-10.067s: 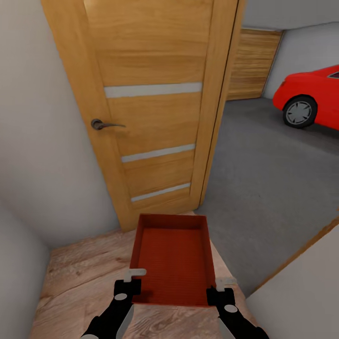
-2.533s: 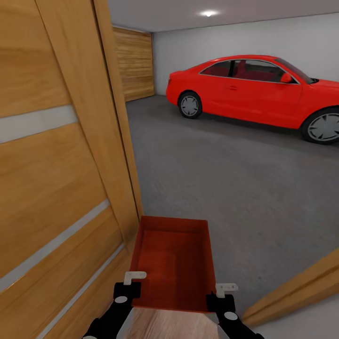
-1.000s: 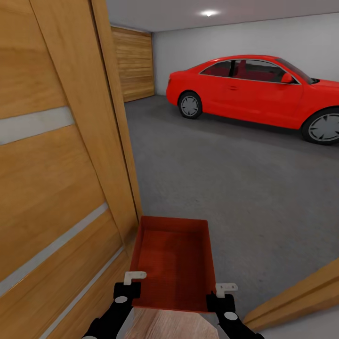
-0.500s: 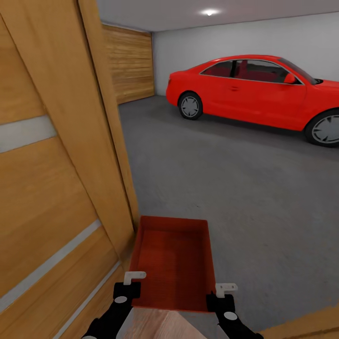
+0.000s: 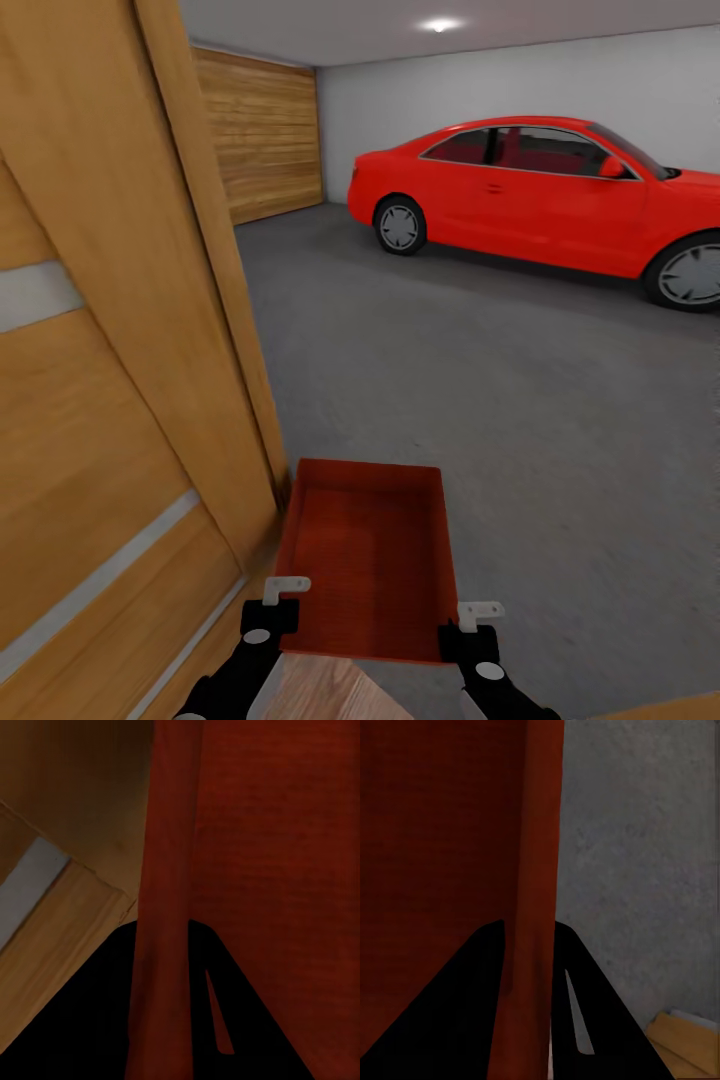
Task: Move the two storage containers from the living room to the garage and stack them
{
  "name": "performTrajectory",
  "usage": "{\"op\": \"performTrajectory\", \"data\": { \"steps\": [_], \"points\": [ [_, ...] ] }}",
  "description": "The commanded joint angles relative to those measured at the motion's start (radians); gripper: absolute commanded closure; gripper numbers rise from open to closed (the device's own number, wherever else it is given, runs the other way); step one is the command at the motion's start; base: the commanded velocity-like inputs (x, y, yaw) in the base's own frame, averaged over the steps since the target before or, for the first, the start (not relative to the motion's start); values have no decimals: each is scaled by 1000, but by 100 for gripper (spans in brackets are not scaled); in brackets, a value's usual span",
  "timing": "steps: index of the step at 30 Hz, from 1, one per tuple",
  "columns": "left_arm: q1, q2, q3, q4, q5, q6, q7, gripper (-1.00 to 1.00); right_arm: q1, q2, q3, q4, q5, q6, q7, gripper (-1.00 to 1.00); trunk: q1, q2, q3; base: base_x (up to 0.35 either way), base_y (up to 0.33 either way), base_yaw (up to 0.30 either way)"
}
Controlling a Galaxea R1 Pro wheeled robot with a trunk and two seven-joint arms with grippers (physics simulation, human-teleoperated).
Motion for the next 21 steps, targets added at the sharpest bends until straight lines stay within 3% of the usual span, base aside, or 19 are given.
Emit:
{"op": "performTrajectory", "data": {
  "steps": [1,13,21],
  "points": [
    [-1,0,8,2,4,3,-16,100,0,-17,12,95,6,-7,-19,100,0,0,-1,5,0,-194],
    [-1,-1,7,2,4,3,-16,100,0,-17,12,94,8,-7,-15,100,0,0,-5,1,0,-228],
    [-1,-1,7,3,4,3,-19,100,0,-18,12,94,8,-7,-15,100,0,0,-6,95,14,-72]
  ]
}}
